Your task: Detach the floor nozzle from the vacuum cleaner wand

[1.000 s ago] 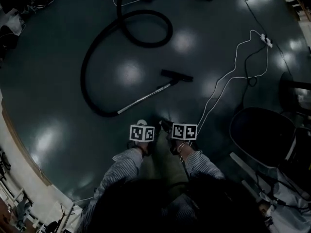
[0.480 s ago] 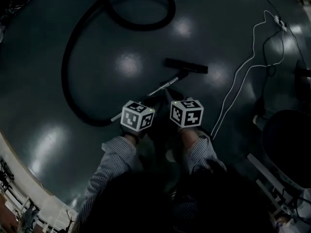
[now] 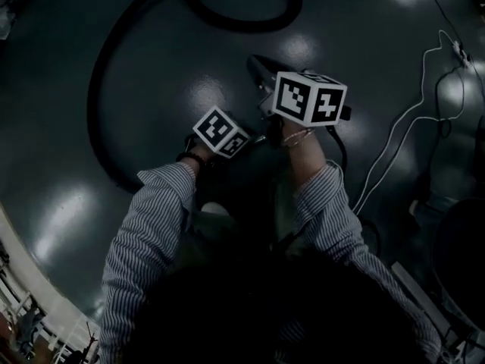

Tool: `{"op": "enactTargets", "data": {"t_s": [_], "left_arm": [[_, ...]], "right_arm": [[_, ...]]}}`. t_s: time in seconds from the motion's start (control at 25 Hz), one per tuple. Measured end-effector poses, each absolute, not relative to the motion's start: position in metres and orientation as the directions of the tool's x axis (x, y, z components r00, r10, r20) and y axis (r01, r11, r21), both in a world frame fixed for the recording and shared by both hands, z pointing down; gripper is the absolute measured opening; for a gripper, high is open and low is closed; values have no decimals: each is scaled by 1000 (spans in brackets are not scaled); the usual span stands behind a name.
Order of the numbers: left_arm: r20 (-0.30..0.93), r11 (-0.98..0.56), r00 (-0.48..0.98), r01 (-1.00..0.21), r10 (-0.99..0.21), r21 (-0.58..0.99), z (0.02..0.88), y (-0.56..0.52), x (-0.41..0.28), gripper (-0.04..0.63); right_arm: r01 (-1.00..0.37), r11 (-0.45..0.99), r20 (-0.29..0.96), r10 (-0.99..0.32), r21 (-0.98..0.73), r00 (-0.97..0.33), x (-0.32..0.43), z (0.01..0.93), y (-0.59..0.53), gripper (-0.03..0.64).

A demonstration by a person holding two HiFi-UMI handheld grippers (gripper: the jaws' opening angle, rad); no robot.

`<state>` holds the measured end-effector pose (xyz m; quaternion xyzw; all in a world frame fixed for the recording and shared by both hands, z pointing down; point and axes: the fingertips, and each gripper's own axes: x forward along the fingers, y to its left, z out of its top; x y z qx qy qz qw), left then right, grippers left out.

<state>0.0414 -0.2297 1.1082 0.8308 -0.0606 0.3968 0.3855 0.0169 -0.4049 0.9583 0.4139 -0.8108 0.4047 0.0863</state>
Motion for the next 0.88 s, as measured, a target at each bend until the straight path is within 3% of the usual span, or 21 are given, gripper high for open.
{"op": "enactTargets", "data": {"t_s": [0.04, 0.12, 0.24, 0.32, 0.4, 0.56, 0.76, 0.88], "left_arm": [[731, -695, 643, -419, 226, 584, 1123, -223, 37, 5], [776, -694, 573, -447, 263, 565, 1150, -203, 31, 137], [838, -707, 462, -487, 291, 513, 1181, -174, 15, 194], [888, -773, 412, -489, 203, 404, 1192, -187, 6, 225], [918, -811, 372, -491, 135, 318, 1204, -198, 0, 233], [940, -864, 301, -417, 163, 283, 1223, -187, 11, 255], [978, -944, 189, -299, 85, 139, 1238, -181, 19, 241], [974, -936, 207, -319, 87, 151, 1239, -185, 17, 200]], "right_arm": [[-741, 341, 475, -597, -578, -646, 12, 958, -408, 2], [-733, 383, 489, -560, -563, -669, 4, 961, -403, 2], [-712, 389, 469, -554, -584, -687, -5, 960, -402, 2], [-678, 322, 414, -596, -661, -688, -13, 958, -410, 2], [-620, 283, 380, -586, -731, -716, -23, 961, -409, 2], [-590, 256, 349, -605, -766, -716, -9, 956, -405, 2], [-618, 247, 301, -703, -746, -644, 30, 929, -415, 2], [-622, 231, 271, -749, -748, -604, 49, 919, -418, 2]]}}
